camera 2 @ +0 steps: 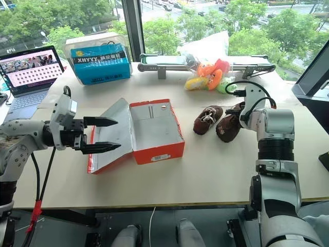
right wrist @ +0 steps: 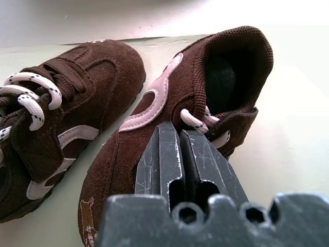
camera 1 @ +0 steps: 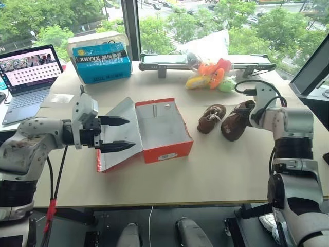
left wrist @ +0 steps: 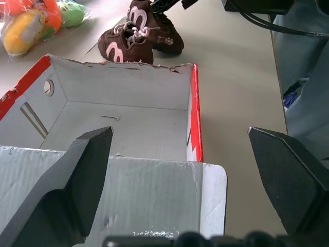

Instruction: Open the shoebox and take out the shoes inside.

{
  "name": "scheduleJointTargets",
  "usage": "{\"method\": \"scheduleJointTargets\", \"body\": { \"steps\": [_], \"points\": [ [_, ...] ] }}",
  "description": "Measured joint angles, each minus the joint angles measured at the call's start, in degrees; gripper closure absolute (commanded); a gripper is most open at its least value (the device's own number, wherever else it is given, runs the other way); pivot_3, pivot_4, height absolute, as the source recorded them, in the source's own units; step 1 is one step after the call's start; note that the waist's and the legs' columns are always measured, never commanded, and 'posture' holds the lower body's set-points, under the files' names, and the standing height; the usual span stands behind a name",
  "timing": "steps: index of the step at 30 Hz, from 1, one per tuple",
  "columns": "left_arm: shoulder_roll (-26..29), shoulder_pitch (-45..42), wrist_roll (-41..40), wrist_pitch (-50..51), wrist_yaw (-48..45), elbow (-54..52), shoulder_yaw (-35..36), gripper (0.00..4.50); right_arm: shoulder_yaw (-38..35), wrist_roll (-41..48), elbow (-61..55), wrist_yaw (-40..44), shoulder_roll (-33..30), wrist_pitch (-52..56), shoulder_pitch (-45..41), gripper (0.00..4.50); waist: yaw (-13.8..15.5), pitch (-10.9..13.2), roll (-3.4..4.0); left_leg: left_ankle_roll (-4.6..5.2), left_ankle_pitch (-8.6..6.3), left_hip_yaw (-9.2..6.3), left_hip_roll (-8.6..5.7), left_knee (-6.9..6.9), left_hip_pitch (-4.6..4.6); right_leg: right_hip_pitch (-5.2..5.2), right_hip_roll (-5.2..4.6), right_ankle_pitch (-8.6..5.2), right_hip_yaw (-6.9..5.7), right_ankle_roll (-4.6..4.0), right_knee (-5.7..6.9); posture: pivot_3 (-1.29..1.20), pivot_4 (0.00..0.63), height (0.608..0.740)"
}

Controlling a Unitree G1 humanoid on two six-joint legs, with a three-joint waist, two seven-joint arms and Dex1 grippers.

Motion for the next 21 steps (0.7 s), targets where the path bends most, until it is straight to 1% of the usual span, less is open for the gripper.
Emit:
{"method": "scheduleJointTargets", "body": {
  "steps": [1, 3, 4, 5, 6, 8, 10, 12, 13, 15, 19, 21],
  "points": [
    [0.0, 0.0, 0.0, 0.0, 0.0, -0.1, 0.0, 0.0, 0.0, 0.0, 0.5, 0.0, 0.1, -0.5, 0.0, 4.47, 0.0, 0.0, 0.0, 0.0, 0.0, 0.0, 0.0, 0.01, 0.01, 0.02, 0.0, 0.0, 0.0, 0.0, 0.0, 0.0, 0.15, 0.736],
    [0.0, 0.1, 0.0, 0.0, 0.1, -0.2, 0.0, 0.0, 0.1, -0.1, 2.6, 0.5, 0.8, -2.4, -0.2, 3.81, 0.0, 0.0, 0.0, 0.0, 0.0, 0.0, -0.01, 0.04, 0.02, 0.05, 0.0, 0.01, 0.0, 0.02, 0.0, 0.0, 0.15, 0.736],
    [0.0, 0.2, 0.0, 0.0, 0.1, -0.2, 0.0, 0.0, 0.2, -0.3, 3.5, 0.6, 1.1, -3.3, -0.2, 3.61, 0.0, 0.0, 0.0, 0.0, 0.0, 0.0, -0.01, 0.04, 0.02, 0.05, -0.01, 0.01, 0.0, 0.02, -0.01, 0.0, 0.15, 0.736],
    [0.0, 0.2, 0.0, 0.0, 0.2, -0.2, 0.0, 0.0, 0.2, -0.6, 4.9, 0.7, 1.4, -4.2, -0.2, 3.33, 0.0, 0.0, 0.0, 0.0, 0.0, 0.0, -0.01, 0.04, 0.02, 0.05, 0.0, 0.01, 0.0, 0.02, 0.0, 0.0, 0.15, 0.736],
    [0.0, 0.2, 0.0, 0.0, 0.2, -0.2, 0.0, 0.0, 0.3, -0.7, 5.6, 0.7, 1.6, -4.6, -0.2, 2.92, 0.0, 0.0, 0.0, 0.0, 0.0, 0.0, -0.01, 0.04, 0.02, 0.05, -0.01, 0.02, 0.0, 0.02, 0.0, 0.0, 0.15, 0.736],
    [0.0, 0.4, -0.1, 0.0, 0.3, -0.2, 0.0, 0.0, 0.2, -0.7, 6.0, 0.7, 1.9, -5.3, -0.2, 2.29, 0.1, 0.0, 0.0, 0.0, 0.0, -0.01, -0.01, 0.04, 0.02, 0.06, -0.01, 0.02, -0.01, 0.02, 0.0, 0.0, 0.15, 0.736],
    [0.0, 0.6, -0.1, 0.0, 0.4, -0.2, 0.0, 0.0, 0.0, -0.7, 6.0, 0.9, 1.9, -5.3, -0.2, 1.56, 0.2, 0.0, 0.0, 0.0, 0.0, -0.01, -0.02, 0.06, 0.02, 0.07, -0.02, 0.02, -0.01, 0.04, -0.01, 0.0, 0.15, 0.736],
    [0.0, 0.9, -0.1, 0.0, 0.6, -0.3, 0.0, 0.0, 0.2, -1.1, 4.1, 0.9, 1.5, -4.2, 0.0, 0.84, 0.3, 0.0, 0.02, 0.0, 0.0, 0.01, -0.04, 0.09, 0.0, 0.07, -0.05, 0.04, 0.0, 0.06, 0.0, 0.0, 0.15, 0.736],
    [0.0, 1.0, -0.1, 0.0, 0.8, -0.4, 0.0, 0.0, 0.7, -1.1, 1.6, 1.1, 0.5, -2.7, 0.4, 0.65, 0.4, 0.0, 0.02, 0.0, 0.0, -0.01, -0.04, 0.09, -0.01, 0.06, -0.04, 0.04, 0.0, 0.06, 0.0, 0.0, 0.15, 0.736],
    [-0.2, 1.3, -0.1, 0.0, 1.6, -0.4, 0.2, 0.0, 1.9, -1.2, -4.6, 2.0, -2.7, 0.8, 1.4, 0.65, 0.7, 0.1, 0.06, 0.0, 0.0, -0.01, -0.04, 0.08, -0.03, 0.03, -0.04, 0.03, -0.01, 0.06, -0.01, 0.0, 0.15, 0.736],
    [-0.8, 2.3, -0.2, 0.2, 4.3, -0.9, 1.5, 0.0, 1.8, 0.4, -18.6, 5.2, -8.2, 8.9, 3.1, 0.65, 1.2, 0.1, 0.07, 0.0, 0.0, 0.01, -0.01, 0.05, 0.02, 0.02, -0.02, 0.02, 0.01, 0.05, 0.0, 0.0, 0.15, 0.736],
    [-1.4, 3.7, -0.3, 0.6, 6.0, -1.8, 2.5, 0.0, 0.8, 2.2, -25.0, 6.8, -9.6, 13.4, 4.0, 0.65, 1.2, 0.1, 0.07, 0.0, 0.0, 0.01, 0.0, 0.04, 0.04, 0.03, -0.01, 0.02, 0.01, 0.05, 0.02, 0.0, 0.15, 0.736]
  ]
}}
